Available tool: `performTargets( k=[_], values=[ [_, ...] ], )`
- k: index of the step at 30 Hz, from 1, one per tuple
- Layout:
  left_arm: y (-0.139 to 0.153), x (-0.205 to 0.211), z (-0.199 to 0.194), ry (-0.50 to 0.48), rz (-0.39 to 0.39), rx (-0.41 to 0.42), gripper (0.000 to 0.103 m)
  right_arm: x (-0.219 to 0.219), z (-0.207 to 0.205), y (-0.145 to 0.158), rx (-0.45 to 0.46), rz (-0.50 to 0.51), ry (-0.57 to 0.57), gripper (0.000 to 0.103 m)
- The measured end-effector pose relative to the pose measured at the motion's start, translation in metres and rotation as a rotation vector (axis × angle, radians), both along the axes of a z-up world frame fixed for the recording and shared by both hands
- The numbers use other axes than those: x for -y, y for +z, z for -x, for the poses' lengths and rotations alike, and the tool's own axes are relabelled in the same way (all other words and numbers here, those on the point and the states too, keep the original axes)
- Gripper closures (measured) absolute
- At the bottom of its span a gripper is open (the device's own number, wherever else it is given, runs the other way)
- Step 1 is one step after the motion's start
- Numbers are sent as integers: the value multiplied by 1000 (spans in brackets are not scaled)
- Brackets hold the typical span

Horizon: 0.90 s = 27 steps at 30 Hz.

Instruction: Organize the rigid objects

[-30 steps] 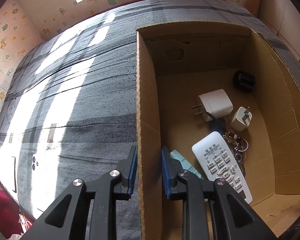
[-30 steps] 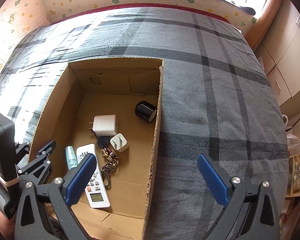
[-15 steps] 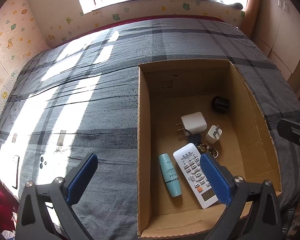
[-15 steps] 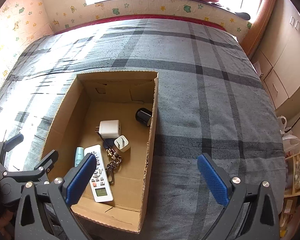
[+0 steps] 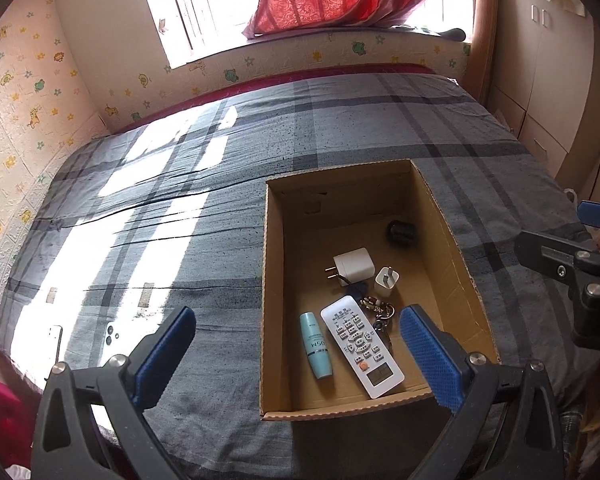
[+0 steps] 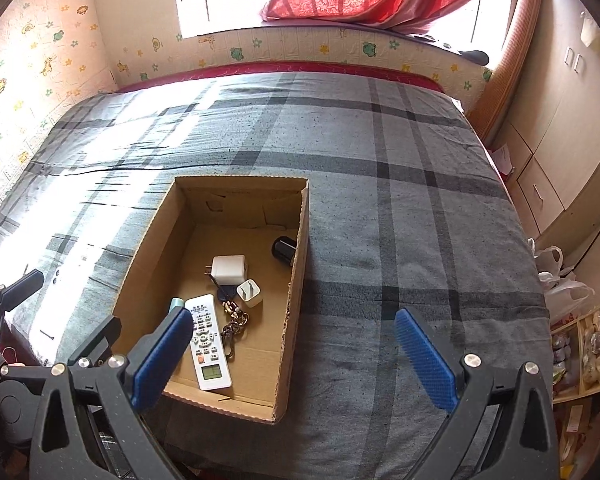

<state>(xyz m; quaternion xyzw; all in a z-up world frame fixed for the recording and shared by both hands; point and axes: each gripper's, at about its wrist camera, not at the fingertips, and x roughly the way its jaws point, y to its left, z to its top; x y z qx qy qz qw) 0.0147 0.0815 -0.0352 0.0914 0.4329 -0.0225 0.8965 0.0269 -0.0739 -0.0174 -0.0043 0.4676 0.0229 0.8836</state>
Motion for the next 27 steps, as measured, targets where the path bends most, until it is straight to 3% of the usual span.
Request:
performTargets(
  k=[7, 13, 27],
  values=[
    [21, 6, 23, 21, 3, 26, 0, 3, 24, 19, 34, -4, 0, 0],
    [34, 17, 43, -24, 37, 47, 0, 2, 43, 30, 66, -16, 16, 0],
    [28, 29, 55, -54, 23, 34, 0, 6, 53, 19, 46, 10, 3, 0]
  ],
)
